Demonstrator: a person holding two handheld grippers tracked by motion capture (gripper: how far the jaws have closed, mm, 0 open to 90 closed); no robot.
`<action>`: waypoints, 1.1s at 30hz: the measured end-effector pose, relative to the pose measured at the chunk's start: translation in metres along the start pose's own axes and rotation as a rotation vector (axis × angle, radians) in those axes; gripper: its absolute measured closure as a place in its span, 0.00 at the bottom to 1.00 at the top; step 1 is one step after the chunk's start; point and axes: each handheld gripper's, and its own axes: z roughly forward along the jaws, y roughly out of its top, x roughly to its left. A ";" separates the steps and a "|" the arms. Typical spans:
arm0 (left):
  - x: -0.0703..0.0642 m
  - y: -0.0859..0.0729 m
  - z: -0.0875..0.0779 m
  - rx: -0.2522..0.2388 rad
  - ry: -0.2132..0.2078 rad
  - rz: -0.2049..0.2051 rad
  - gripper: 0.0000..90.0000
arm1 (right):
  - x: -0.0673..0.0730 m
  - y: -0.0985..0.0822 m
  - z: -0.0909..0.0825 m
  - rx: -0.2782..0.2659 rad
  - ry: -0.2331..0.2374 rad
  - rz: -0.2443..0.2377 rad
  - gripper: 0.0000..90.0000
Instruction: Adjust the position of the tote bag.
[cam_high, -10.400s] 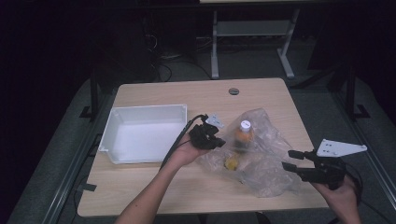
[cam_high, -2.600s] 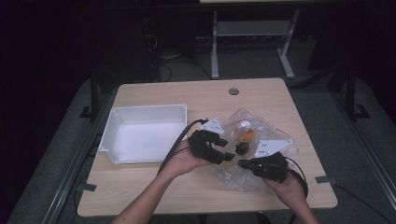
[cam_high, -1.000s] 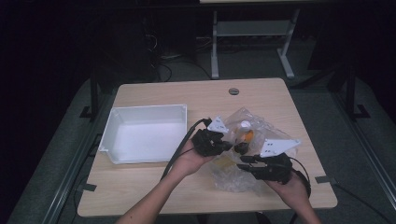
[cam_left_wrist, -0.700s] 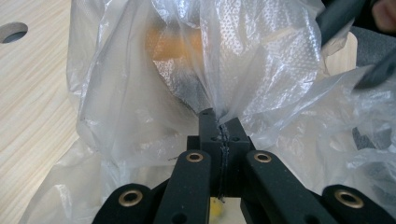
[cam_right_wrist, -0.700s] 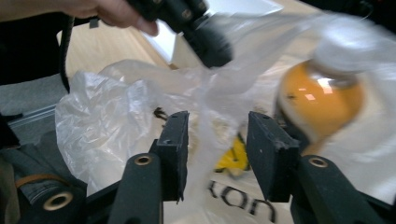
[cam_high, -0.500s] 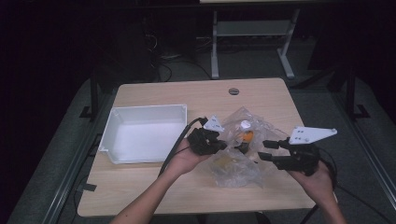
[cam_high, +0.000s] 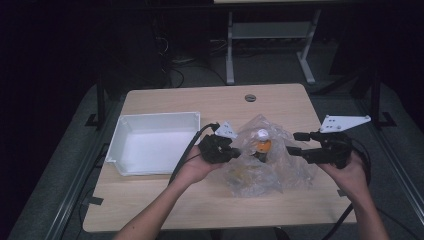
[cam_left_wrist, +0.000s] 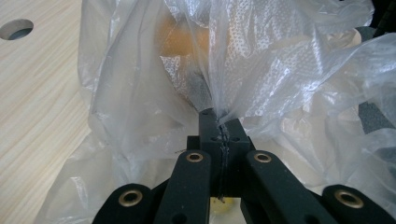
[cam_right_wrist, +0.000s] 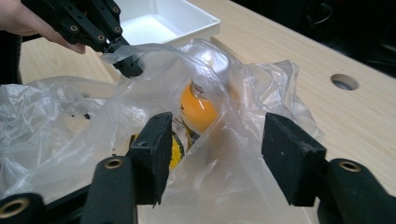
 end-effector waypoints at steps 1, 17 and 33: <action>0.001 0.000 0.000 0.003 -0.001 0.002 1.00 | -0.004 0.000 0.003 0.007 0.014 0.006 0.46; 0.015 -0.003 0.003 0.040 0.027 0.006 1.00 | -0.033 -0.001 0.046 0.132 0.043 0.003 0.93; 0.035 0.001 -0.007 0.006 0.064 -0.046 1.00 | -0.040 0.017 0.040 0.062 0.050 0.028 0.99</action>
